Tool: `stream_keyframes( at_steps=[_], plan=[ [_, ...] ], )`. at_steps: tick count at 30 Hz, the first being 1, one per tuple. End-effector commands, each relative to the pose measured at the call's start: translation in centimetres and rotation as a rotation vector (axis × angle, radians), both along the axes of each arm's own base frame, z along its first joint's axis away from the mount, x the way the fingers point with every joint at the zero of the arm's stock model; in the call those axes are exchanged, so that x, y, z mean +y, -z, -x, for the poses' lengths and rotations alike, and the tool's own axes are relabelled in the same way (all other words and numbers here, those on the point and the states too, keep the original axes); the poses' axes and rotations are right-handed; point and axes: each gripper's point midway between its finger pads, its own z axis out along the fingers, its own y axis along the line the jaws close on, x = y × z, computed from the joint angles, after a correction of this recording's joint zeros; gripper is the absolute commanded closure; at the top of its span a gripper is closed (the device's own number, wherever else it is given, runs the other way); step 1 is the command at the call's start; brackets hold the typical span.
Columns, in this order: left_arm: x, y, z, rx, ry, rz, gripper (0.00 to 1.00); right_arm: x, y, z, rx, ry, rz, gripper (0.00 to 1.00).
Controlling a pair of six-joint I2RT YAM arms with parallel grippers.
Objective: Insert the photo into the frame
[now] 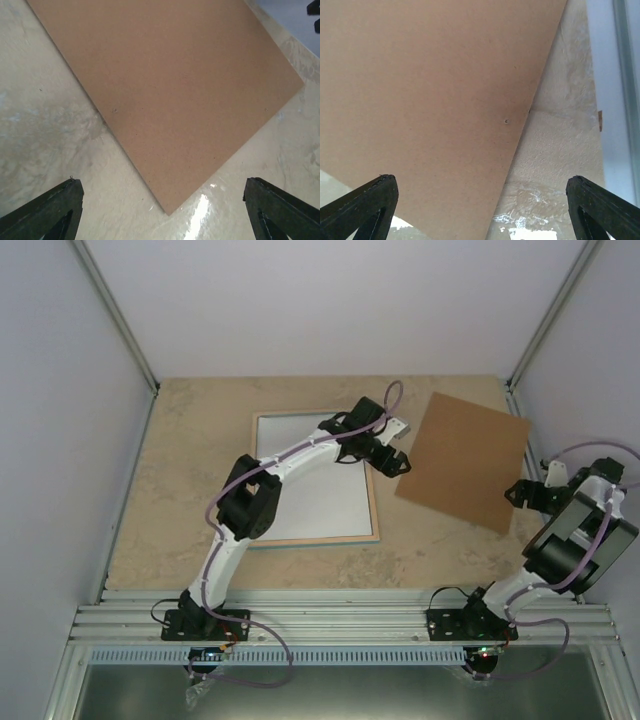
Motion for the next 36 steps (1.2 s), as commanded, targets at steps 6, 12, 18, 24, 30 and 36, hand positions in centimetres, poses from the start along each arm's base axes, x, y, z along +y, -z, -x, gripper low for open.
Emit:
stream_keyframes(
  at_steps=[6, 12, 18, 24, 30, 36],
  plan=[
    [-3.7, 2.0, -0.5, 0.192, -0.132, 0.105, 0.12, -0.7, 5.8, -0.3, 0.115, 0.044, -0.104, 0.10],
    [-4.4, 4.8, -1.0, 0.289, -0.277, 0.076, 0.17, -0.5, 8.8, -0.3, 0.192, 0.070, -0.163, 0.12],
    [-4.7, 7.3, -0.1, 0.364, -0.309, 0.052, 0.22, 2.3, 9.9, -1.5, 0.224, 0.021, -0.210, 0.14],
    [-4.3, 8.9, 0.6, 0.423, -0.341, 0.041, 0.24, 5.7, 10.3, -3.5, 0.243, -0.046, -0.251, 0.14],
    [-4.4, 7.8, 2.4, 0.480, -0.286, 0.102, 0.28, 8.5, 9.9, -4.9, 0.227, -0.100, -0.298, 0.16],
    [-5.4, -0.4, 3.3, 0.398, -0.185, 0.315, 0.31, 9.5, 9.9, -4.5, 0.228, -0.110, -0.317, 0.18]
  ],
)
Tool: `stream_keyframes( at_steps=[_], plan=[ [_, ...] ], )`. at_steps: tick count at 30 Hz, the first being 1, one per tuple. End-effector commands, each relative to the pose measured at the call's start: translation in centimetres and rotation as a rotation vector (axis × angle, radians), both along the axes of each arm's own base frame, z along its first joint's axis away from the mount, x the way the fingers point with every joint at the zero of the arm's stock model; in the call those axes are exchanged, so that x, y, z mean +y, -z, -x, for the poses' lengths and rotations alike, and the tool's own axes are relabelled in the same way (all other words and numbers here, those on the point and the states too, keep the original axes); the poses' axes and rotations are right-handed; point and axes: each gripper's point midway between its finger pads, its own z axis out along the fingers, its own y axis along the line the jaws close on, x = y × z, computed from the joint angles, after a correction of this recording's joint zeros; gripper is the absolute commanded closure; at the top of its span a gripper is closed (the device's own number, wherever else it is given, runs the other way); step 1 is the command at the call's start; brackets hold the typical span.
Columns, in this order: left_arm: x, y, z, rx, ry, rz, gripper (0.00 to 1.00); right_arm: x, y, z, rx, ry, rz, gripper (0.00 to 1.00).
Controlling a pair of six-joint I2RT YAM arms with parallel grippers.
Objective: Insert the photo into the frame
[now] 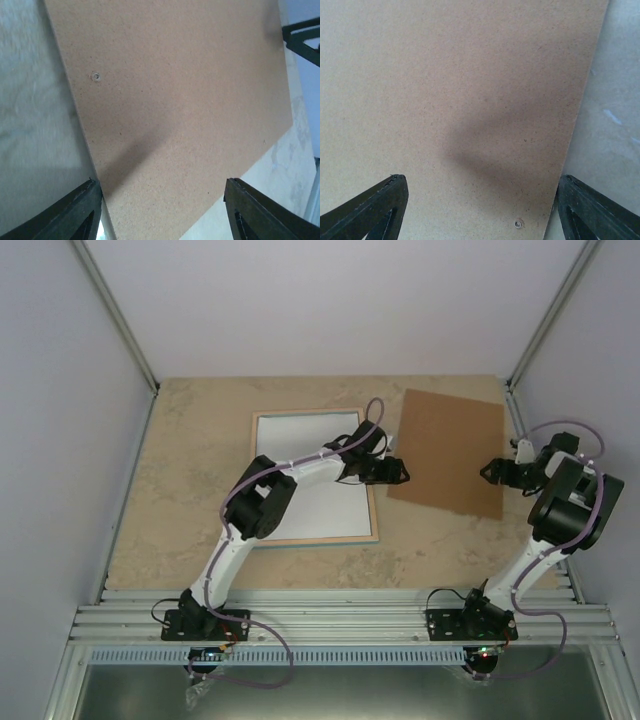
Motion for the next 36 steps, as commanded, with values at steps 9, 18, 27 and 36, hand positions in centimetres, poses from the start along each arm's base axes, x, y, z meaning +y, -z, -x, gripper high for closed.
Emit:
stream_keyframes(
  at_steps=[9, 18, 27, 36],
  plan=[
    [-2.4, -14.7, 4.1, -0.193, 0.151, 0.277, 0.31, 7.8, 3.2, 5.0, 0.211, -0.068, -0.248, 0.20],
    [4.1, -9.7, 5.3, -0.109, 0.101, 0.153, 0.33, 13.1, 1.6, 4.8, 0.197, -0.179, -0.287, 0.21],
    [11.7, -6.2, 0.8, -0.104, -0.100, 0.027, 0.31, 13.3, 2.8, 5.6, 0.222, -0.168, -0.276, 0.21],
    [12.8, -3.8, -0.6, -0.044, -0.168, -0.008, 0.34, 12.8, 2.8, 5.6, 0.219, -0.160, -0.252, 0.21]
  ],
)
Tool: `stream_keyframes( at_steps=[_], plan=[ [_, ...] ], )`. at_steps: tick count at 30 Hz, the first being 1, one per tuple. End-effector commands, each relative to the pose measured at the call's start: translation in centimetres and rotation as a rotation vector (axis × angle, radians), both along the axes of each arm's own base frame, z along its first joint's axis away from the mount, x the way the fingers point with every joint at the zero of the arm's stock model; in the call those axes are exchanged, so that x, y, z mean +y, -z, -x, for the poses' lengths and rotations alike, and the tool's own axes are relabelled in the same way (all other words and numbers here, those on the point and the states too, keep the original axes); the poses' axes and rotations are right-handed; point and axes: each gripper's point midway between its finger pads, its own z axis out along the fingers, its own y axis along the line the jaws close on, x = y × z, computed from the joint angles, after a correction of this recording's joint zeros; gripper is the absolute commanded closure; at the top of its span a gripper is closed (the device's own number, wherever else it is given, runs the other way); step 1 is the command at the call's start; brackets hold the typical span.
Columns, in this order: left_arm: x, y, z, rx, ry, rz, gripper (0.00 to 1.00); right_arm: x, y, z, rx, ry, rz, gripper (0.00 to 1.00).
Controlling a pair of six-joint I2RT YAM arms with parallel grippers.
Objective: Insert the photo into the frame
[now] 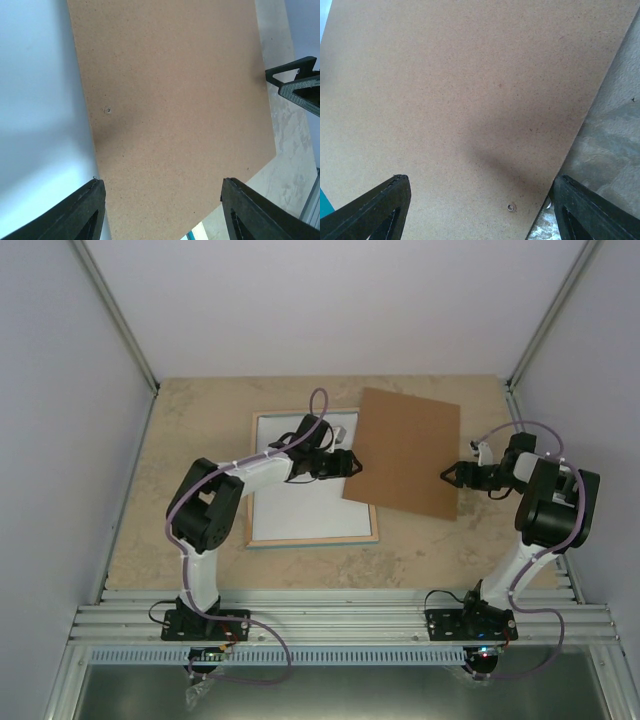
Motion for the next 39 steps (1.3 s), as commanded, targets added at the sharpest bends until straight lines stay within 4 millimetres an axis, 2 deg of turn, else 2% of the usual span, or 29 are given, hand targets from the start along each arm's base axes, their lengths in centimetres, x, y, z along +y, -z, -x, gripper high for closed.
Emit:
stream_keyframes(
  at_steps=[1, 8, 16, 20, 24, 29, 33, 36, 39],
  plan=[
    [-0.5, 0.3, -0.8, -0.004, -0.015, 0.006, 0.34, 1.0, 3.4, 4.4, 0.232, 0.021, -0.018, 0.21],
    [-1.0, 2.0, -1.3, 0.050, -0.024, -0.016, 0.37, 1.0, 3.5, 4.4, 0.234, 0.021, -0.019, 0.21],
    [-2.1, 2.2, -1.2, 0.091, -0.004, 0.014, 0.39, 1.0, 3.7, 4.4, 0.235, 0.021, -0.023, 0.22],
    [-4.0, 1.0, 0.1, 0.099, 0.069, 0.069, 0.40, 1.1, 3.6, 4.4, 0.235, 0.022, -0.027, 0.21],
    [-5.2, -0.8, 0.9, 0.062, 0.113, 0.116, 0.49, 1.1, 3.5, 4.4, 0.231, 0.021, -0.027, 0.22],
    [-5.6, -3.3, 1.4, 0.030, 0.128, 0.165, 0.59, 1.2, 3.4, 4.4, 0.227, 0.021, -0.031, 0.22],
    [-5.6, -5.5, 1.5, -0.008, 0.128, 0.203, 0.72, 1.2, 3.4, 4.4, 0.226, 0.020, -0.035, 0.22],
    [-5.8, -7.2, 1.7, -0.021, 0.134, 0.249, 0.77, 1.3, 3.2, 4.3, 0.220, 0.020, -0.036, 0.22],
    [-6.0, -8.6, 2.0, -0.035, 0.141, 0.301, 0.77, 1.3, 3.0, 4.3, 0.215, 0.019, -0.039, 0.22]
  ],
)
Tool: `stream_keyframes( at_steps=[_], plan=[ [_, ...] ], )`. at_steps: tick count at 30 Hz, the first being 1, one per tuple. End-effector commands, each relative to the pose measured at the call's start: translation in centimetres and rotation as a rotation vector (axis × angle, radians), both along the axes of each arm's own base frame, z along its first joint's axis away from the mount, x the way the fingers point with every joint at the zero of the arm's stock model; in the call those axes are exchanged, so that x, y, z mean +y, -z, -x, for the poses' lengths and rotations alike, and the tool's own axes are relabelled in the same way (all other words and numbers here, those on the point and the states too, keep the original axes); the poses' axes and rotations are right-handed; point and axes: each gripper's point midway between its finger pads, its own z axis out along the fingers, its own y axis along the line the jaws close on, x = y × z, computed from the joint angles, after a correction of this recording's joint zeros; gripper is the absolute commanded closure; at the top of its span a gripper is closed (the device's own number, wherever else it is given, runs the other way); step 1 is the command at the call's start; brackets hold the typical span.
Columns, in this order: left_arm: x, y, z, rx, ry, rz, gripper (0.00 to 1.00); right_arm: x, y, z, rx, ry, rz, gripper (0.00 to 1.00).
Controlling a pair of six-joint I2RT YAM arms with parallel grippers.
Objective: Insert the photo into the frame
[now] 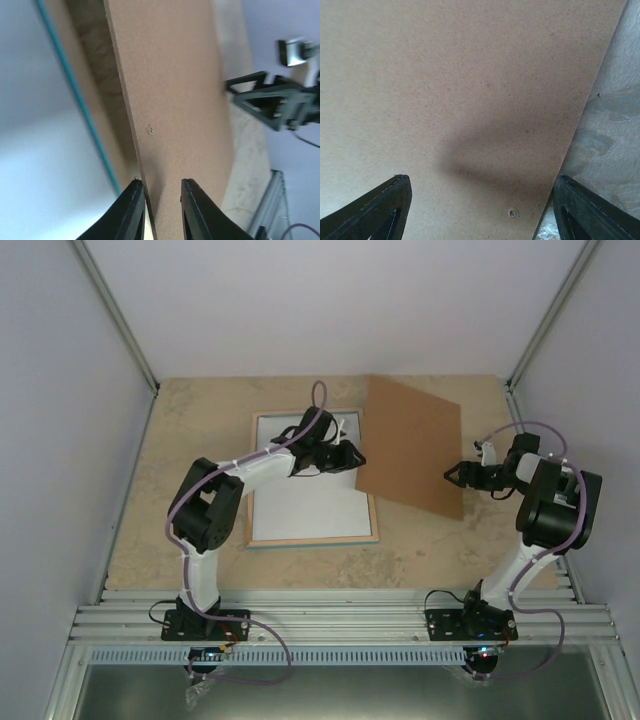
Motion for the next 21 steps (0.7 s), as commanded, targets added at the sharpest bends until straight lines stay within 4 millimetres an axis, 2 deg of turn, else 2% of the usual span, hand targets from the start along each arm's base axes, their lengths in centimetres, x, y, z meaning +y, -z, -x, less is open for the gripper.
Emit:
stream_keyframes(
  at_steps=[1, 5, 7, 9, 12, 14, 16, 18, 20, 21],
  plan=[
    [-4.1, -7.1, 2.1, -0.112, 0.134, 0.238, 0.76, 2.3, 2.9, 4.4, 0.212, -0.009, -0.061, 0.22],
    [-4.8, -7.6, 2.4, -0.067, 0.152, 0.311, 0.70, 2.3, 2.8, 4.4, 0.209, -0.010, -0.062, 0.22],
    [-5.1, -7.6, 2.4, -0.046, 0.151, 0.328, 0.71, 2.3, 2.8, 4.3, 0.206, -0.012, -0.064, 0.22],
    [-5.2, -7.6, 2.2, -0.043, 0.144, 0.324, 0.79, 2.3, 2.7, 4.3, 0.206, -0.013, -0.063, 0.22],
    [-4.6, -8.0, 1.5, -0.079, 0.119, 0.286, 0.98, 2.3, 2.4, 4.3, 0.192, -0.017, -0.059, 0.23],
    [-4.0, -8.5, 0.7, -0.112, 0.089, 0.256, 1.00, 2.2, 1.8, 4.0, 0.169, -0.024, -0.053, 0.22],
    [-3.4, -9.3, -0.1, -0.153, 0.065, 0.220, 1.00, 1.8, 0.2, 3.3, 0.113, -0.028, -0.053, 0.22],
    [-3.0, -10.5, -0.2, -0.182, 0.063, 0.210, 1.00, 1.3, -2.3, 2.3, 0.025, -0.039, -0.049, 0.21],
    [-2.9, -12.3, -0.2, -0.246, 0.081, 0.207, 1.00, 0.7, -5.8, 1.2, -0.101, -0.059, -0.013, 0.19],
    [-2.7, -13.9, -0.2, -0.301, 0.088, 0.205, 1.00, 0.3, -7.8, 0.8, -0.168, -0.070, 0.013, 0.18]
  ],
)
